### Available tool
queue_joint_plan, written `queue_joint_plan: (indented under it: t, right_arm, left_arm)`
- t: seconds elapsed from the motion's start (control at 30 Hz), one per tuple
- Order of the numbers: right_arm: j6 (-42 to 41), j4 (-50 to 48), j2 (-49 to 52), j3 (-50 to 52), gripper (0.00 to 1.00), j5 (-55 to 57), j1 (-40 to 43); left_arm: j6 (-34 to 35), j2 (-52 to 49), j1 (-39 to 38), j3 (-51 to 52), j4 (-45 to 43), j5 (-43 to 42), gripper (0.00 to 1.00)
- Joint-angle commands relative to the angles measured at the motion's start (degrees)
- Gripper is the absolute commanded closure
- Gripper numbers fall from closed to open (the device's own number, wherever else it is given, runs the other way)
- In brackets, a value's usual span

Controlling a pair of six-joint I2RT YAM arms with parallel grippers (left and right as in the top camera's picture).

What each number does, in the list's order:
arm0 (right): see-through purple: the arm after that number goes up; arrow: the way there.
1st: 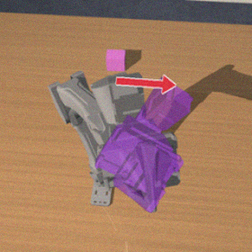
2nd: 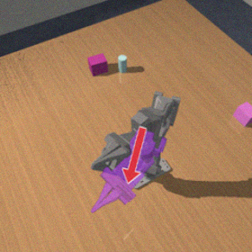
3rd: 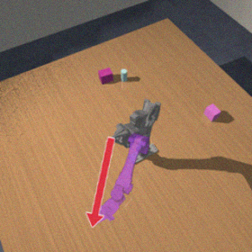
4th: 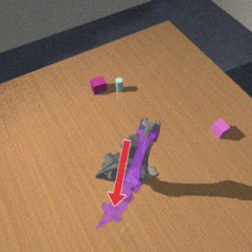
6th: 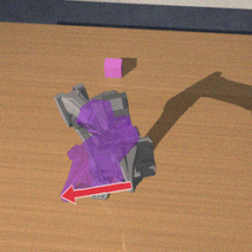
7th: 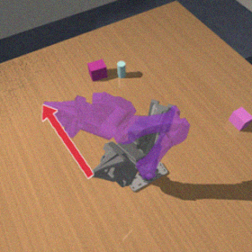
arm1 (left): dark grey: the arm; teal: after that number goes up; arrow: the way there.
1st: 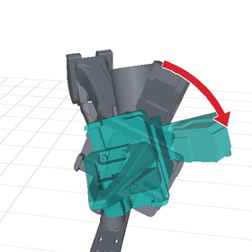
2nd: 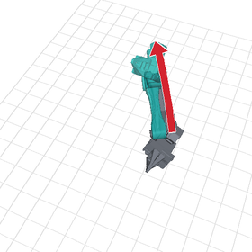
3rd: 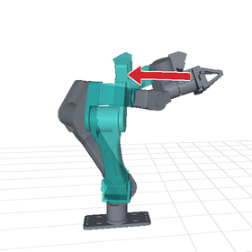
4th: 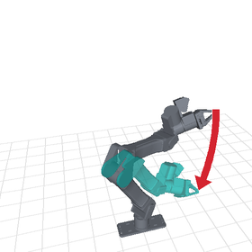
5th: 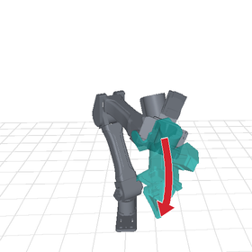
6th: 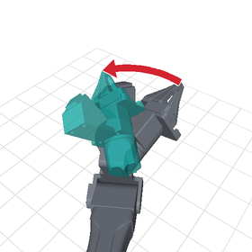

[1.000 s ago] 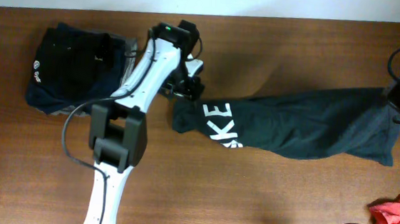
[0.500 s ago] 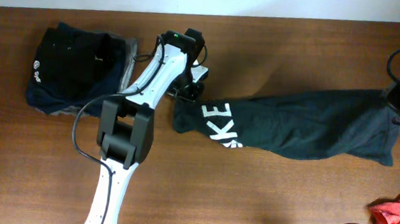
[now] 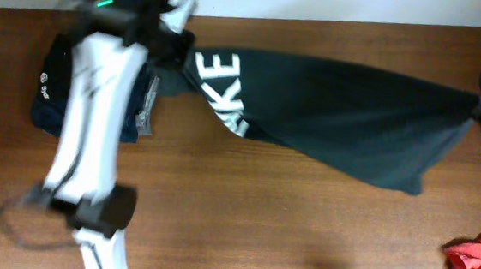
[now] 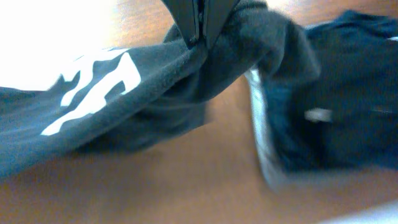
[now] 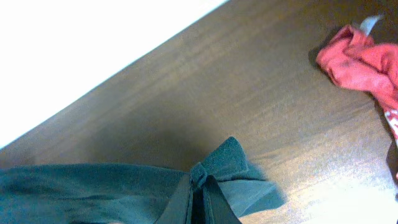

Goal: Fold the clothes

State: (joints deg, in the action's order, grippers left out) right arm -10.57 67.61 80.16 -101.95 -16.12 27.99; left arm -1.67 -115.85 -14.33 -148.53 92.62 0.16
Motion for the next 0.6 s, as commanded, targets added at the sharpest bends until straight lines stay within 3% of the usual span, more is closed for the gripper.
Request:
queue_joint_plan:
  t: [0.0,0.13,0.57]
  right_arm:
    - [-0.4,-0.2,-1.2,-4.0,0.96,-2.0,0.2]
    - [-0.4,2.3,-2.1,-10.1,0.96,-5.4,0.2]
    - [-0.4,12.2,-2.4,-26.2,0.96,-4.2,0.2]
  left_arm:
    - [0.3,10.3,-0.6,-0.5,-1.5,1.6,0.99]
    - [-1.4,17.3,-0.6,-0.5,-0.9,3.1,0.99]
    - [-1.4,27.1,-0.6,-0.5,0.9,3.3,1.00]
